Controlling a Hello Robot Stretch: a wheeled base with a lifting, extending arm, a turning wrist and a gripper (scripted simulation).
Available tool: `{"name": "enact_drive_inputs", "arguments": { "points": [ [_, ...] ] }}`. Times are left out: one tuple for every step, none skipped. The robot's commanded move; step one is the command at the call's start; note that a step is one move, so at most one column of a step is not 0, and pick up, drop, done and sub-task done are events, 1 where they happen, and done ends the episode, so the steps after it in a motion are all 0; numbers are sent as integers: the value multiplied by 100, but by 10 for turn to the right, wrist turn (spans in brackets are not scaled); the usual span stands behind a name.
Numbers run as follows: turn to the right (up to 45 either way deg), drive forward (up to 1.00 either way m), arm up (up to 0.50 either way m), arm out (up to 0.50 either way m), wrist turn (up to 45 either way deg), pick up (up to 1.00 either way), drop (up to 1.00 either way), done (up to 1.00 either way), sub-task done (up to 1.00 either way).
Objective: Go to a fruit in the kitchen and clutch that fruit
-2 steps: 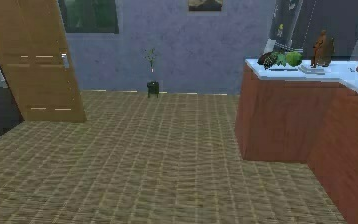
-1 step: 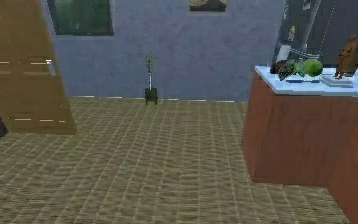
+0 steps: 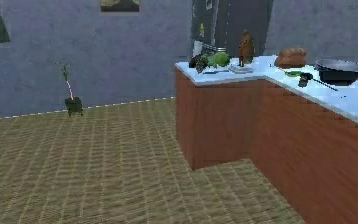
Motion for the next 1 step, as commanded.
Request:
{"name": "enact_drive_inputs", "arguments": {
  "points": [
    [0, 95, 0, 0, 0, 0, 0, 0, 0]
  ]
}}
